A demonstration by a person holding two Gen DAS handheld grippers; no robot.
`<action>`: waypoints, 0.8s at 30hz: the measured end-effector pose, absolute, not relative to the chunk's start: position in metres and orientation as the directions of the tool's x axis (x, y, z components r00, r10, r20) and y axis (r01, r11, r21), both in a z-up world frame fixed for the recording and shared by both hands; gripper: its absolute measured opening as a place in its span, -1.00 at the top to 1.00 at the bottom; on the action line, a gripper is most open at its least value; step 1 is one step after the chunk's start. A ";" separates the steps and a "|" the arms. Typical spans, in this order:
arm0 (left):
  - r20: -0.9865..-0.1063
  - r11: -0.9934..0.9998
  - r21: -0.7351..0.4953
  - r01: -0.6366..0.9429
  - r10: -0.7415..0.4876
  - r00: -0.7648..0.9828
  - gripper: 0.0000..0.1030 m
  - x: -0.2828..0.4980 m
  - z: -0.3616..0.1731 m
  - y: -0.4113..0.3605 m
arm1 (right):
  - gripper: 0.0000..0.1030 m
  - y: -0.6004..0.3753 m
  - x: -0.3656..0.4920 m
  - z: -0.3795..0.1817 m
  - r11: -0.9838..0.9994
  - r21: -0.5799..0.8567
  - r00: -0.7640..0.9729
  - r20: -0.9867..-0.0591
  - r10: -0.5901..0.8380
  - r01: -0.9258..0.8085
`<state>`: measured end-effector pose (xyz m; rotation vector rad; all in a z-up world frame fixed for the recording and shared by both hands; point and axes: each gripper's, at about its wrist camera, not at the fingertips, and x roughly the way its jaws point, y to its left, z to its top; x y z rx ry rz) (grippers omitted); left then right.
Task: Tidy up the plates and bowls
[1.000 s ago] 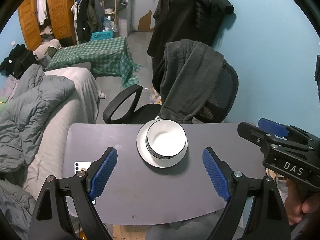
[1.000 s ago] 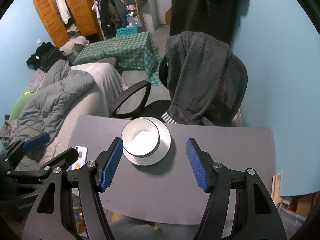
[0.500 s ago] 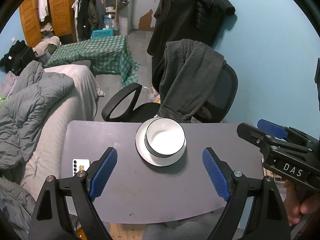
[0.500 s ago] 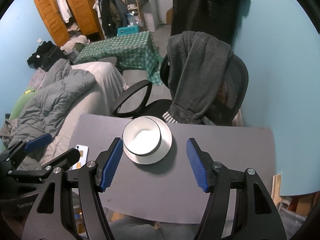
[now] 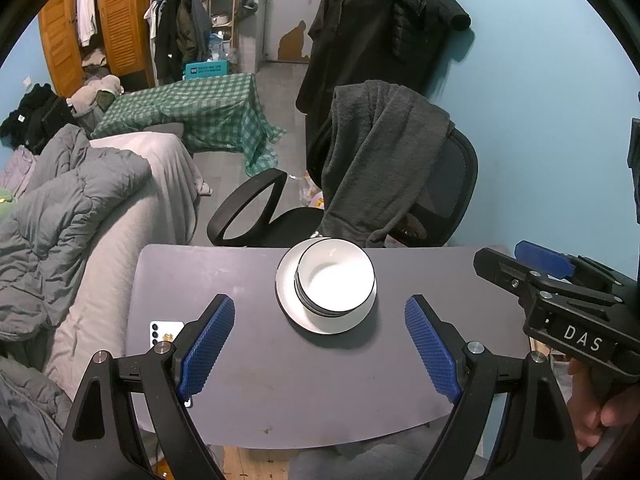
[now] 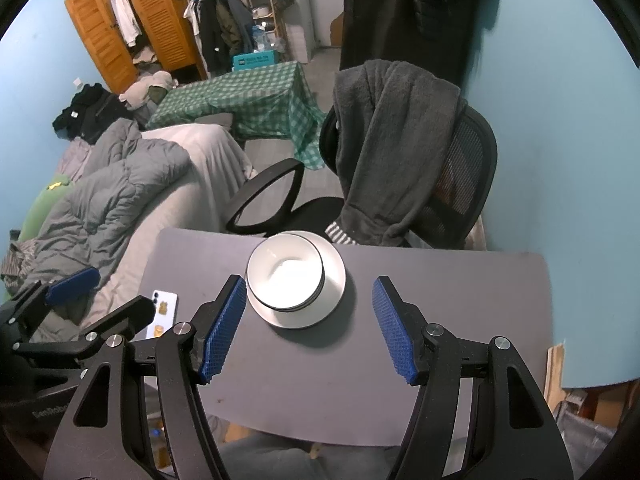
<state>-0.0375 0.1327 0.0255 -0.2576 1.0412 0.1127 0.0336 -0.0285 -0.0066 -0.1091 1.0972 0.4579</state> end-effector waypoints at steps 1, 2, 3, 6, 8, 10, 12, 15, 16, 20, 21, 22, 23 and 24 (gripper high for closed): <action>-0.863 0.964 -0.157 -0.214 -0.029 0.504 -0.71 -0.036 0.026 0.133 | -0.25 -0.029 0.033 -0.007 0.902 0.138 0.375 -0.876 0.304 -0.409; -0.863 0.964 -0.158 -0.215 -0.029 0.505 -0.71 -0.036 0.026 0.133 | -0.25 -0.028 0.033 -0.006 0.902 0.137 0.376 -0.876 0.303 -0.408; -0.862 0.963 -0.159 -0.216 -0.029 0.506 -0.71 -0.037 0.028 0.135 | -0.25 -0.029 0.034 -0.007 0.903 0.138 0.375 -0.876 0.302 -0.407; -0.863 0.966 -0.159 -0.206 -0.035 0.504 -0.71 -0.036 0.029 0.135 | -0.25 -0.029 0.034 -0.007 0.906 0.138 0.378 -0.876 0.301 -0.401; -0.862 0.968 -0.157 -0.197 -0.037 0.506 -0.71 -0.035 0.031 0.135 | -0.25 -0.029 0.034 -0.008 0.908 0.136 0.378 -0.877 0.296 -0.396; -0.862 0.970 -0.150 -0.191 -0.034 0.506 -0.71 -0.033 0.033 0.136 | -0.25 -0.031 0.036 -0.009 0.910 0.138 0.379 -0.877 0.295 -0.391; -0.867 0.972 -0.141 -0.186 -0.030 0.497 -0.71 -0.030 0.033 0.135 | -0.25 -0.031 0.036 -0.009 0.911 0.137 0.379 -0.878 0.293 -0.388; -0.871 0.974 -0.129 -0.185 -0.022 0.490 -0.71 -0.028 0.033 0.136 | -0.25 -0.031 0.037 -0.009 0.911 0.139 0.377 -0.878 0.295 -0.389; -0.871 0.974 -0.127 -0.186 -0.020 0.491 -0.71 -0.027 0.034 0.136 | -0.25 -0.032 0.037 -0.009 0.910 0.139 0.378 -0.877 0.295 -0.390; -0.870 0.975 -0.134 -0.177 -0.030 0.492 -0.71 -0.027 0.033 0.136 | -0.25 -0.032 0.038 -0.010 0.910 0.138 0.378 -0.878 0.295 -0.391; -0.869 0.975 -0.136 -0.176 -0.033 0.493 -0.71 -0.027 0.034 0.136 | -0.25 -0.031 0.038 -0.010 0.910 0.137 0.379 -0.877 0.294 -0.390; -0.869 0.975 -0.135 -0.176 -0.031 0.495 -0.71 -0.027 0.034 0.137 | -0.25 -0.031 0.039 -0.010 0.911 0.136 0.378 -0.878 0.293 -0.390; -0.868 0.975 -0.134 -0.177 -0.029 0.495 -0.71 -0.027 0.034 0.136 | -0.25 -0.031 0.040 -0.011 0.911 0.136 0.378 -0.879 0.292 -0.389; -0.869 0.975 -0.134 -0.179 -0.029 0.494 -0.71 -0.026 0.033 0.137 | -0.25 -0.031 0.041 -0.011 0.911 0.136 0.377 -0.879 0.292 -0.389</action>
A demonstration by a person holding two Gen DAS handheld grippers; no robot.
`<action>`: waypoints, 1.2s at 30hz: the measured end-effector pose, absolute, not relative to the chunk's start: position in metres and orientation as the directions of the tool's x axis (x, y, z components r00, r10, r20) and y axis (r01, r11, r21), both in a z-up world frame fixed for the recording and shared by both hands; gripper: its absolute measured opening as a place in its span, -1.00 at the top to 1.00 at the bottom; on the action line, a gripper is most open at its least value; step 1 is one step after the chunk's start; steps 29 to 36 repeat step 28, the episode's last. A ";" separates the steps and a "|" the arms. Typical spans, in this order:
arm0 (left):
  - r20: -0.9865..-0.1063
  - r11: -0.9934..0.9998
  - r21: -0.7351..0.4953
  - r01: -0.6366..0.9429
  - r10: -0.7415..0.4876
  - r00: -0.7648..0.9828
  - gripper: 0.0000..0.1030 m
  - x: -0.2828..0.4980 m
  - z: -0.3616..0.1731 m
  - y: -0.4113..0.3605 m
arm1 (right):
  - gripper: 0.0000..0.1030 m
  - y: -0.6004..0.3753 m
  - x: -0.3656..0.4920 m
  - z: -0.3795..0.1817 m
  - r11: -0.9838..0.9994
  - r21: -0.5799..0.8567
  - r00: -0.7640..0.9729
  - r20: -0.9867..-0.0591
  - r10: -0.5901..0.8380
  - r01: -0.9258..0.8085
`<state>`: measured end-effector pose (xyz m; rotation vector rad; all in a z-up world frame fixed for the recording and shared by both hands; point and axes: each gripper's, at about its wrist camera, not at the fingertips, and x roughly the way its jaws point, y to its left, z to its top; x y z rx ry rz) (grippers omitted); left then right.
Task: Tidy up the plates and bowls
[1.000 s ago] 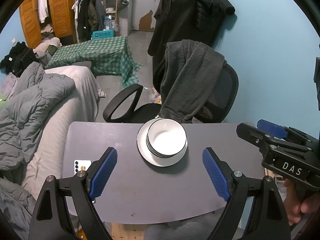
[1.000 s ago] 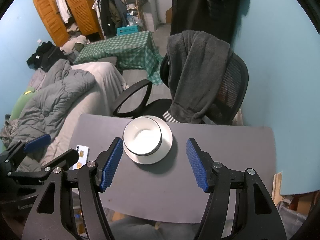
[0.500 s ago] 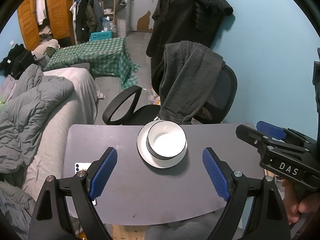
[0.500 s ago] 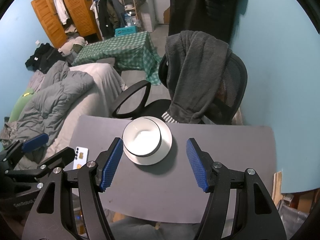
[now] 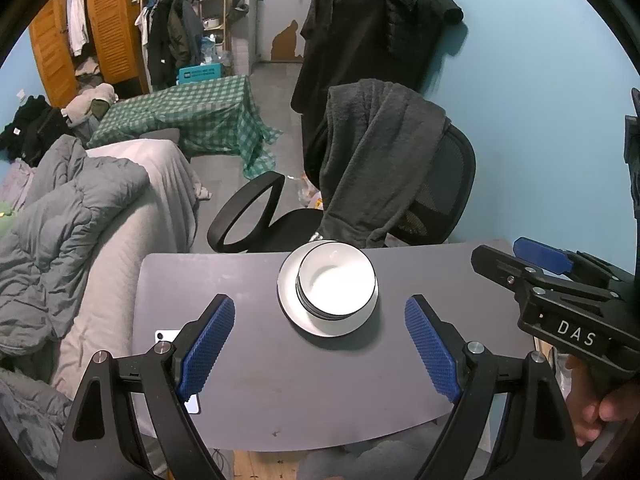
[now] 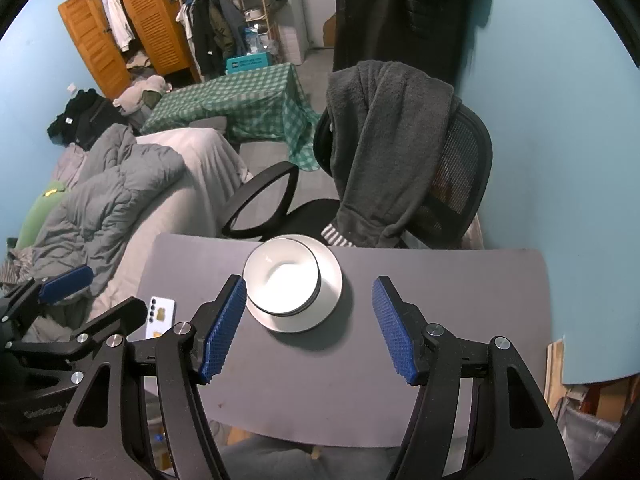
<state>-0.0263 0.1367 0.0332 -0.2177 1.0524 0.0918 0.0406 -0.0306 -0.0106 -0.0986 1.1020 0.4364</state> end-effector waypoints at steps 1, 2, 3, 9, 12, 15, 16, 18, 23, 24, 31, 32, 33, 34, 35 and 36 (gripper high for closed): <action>-0.869 0.974 -0.137 -0.180 -0.031 0.493 -0.71 -0.026 0.033 0.137 | -0.25 -0.030 0.041 -0.011 0.911 0.137 0.376 -0.879 0.293 -0.389; -0.869 0.973 -0.138 -0.183 -0.030 0.494 -0.71 -0.027 0.032 0.137 | -0.25 -0.031 0.041 -0.011 0.911 0.136 0.377 -0.879 0.293 -0.389; -0.868 0.973 -0.138 -0.187 -0.028 0.495 -0.71 -0.027 0.032 0.138 | -0.25 -0.030 0.040 -0.011 0.911 0.135 0.378 -0.878 0.292 -0.390; -0.866 0.971 -0.142 -0.190 -0.029 0.499 -0.71 -0.027 0.032 0.140 | -0.25 -0.025 0.043 -0.011 0.910 0.132 0.374 -0.881 0.290 -0.393; -0.862 0.969 -0.146 -0.199 -0.026 0.507 -0.71 -0.029 0.032 0.142 | -0.25 -0.023 0.043 -0.012 0.909 0.131 0.372 -0.882 0.290 -0.396; -0.859 0.968 -0.147 -0.203 -0.024 0.511 -0.71 -0.030 0.032 0.143 | -0.25 -0.022 0.042 -0.012 0.908 0.131 0.372 -0.882 0.290 -0.398; -0.860 0.968 -0.147 -0.204 -0.023 0.510 -0.71 -0.031 0.032 0.143 | -0.25 -0.021 0.042 -0.012 0.909 0.129 0.373 -0.882 0.288 -0.397; -0.860 0.968 -0.149 -0.203 -0.025 0.510 -0.71 -0.031 0.032 0.143 | -0.25 -0.021 0.042 -0.012 0.909 0.130 0.372 -0.882 0.289 -0.396; -0.863 0.968 -0.149 -0.201 -0.028 0.505 -0.71 -0.030 0.031 0.142 | -0.25 -0.021 0.042 -0.012 0.909 0.129 0.373 -0.882 0.288 -0.397; -0.863 0.968 -0.150 -0.200 -0.030 0.504 -0.71 -0.030 0.030 0.142 | -0.25 -0.021 0.041 -0.012 0.909 0.129 0.372 -0.882 0.287 -0.396; -0.864 0.968 -0.150 -0.201 -0.029 0.503 -0.71 -0.030 0.030 0.141 | -0.25 -0.021 0.042 -0.011 0.909 0.132 0.373 -0.881 0.290 -0.394; -0.864 0.968 -0.150 -0.201 -0.029 0.503 -0.71 -0.030 0.030 0.141 | -0.25 -0.021 0.042 -0.011 0.909 0.132 0.373 -0.881 0.290 -0.394; -0.864 0.968 -0.150 -0.201 -0.029 0.503 -0.71 -0.030 0.030 0.141 | -0.25 -0.021 0.042 -0.011 0.909 0.132 0.373 -0.881 0.290 -0.394; -0.864 0.968 -0.150 -0.201 -0.029 0.503 -0.71 -0.030 0.030 0.141 | -0.25 -0.021 0.042 -0.011 0.909 0.132 0.373 -0.881 0.290 -0.394; -0.864 0.968 -0.150 -0.201 -0.029 0.503 -0.71 -0.030 0.030 0.141 | -0.25 -0.021 0.042 -0.011 0.909 0.132 0.373 -0.881 0.290 -0.394; -0.864 0.968 -0.150 -0.201 -0.029 0.503 -0.71 -0.030 0.030 0.141 | -0.25 -0.021 0.042 -0.011 0.909 0.132 0.373 -0.881 0.290 -0.394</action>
